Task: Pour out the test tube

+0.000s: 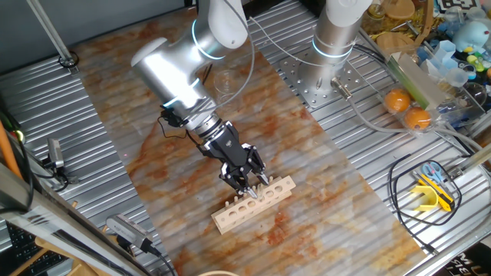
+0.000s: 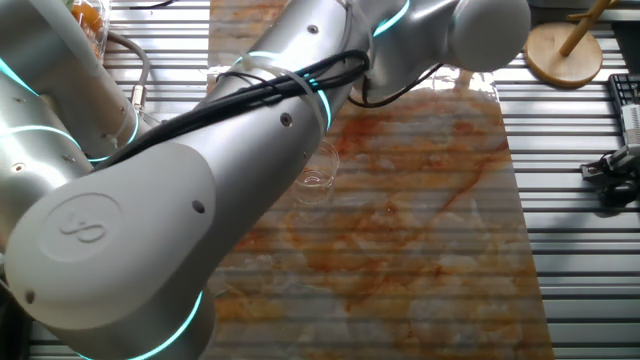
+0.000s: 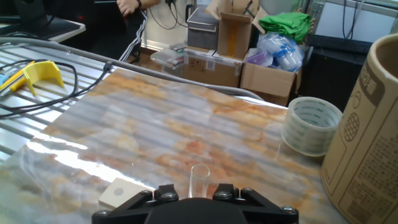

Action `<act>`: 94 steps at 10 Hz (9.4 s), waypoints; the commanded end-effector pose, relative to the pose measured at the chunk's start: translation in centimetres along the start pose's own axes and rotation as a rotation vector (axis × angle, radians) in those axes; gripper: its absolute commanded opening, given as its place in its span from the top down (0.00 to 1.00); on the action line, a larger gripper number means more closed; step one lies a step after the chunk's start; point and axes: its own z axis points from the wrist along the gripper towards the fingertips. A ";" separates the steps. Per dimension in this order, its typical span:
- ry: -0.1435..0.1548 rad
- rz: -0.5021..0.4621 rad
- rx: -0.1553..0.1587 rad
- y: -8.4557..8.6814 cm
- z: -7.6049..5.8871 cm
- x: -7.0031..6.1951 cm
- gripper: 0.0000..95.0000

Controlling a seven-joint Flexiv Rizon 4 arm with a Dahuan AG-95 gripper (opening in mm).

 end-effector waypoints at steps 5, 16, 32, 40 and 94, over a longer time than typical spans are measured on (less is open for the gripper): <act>-0.015 -0.004 -0.008 -0.1 -0.1 -0.1 0.80; -0.037 -0.005 -0.018 -0.1 -0.1 -0.3 1.00; -0.044 0.005 -0.039 1.7 -0.3 -3.6 1.00; -0.044 -0.011 -0.039 1.9 -0.3 -4.0 1.00; 0.061 0.143 0.116 4.8 -9.6 -9.9 1.00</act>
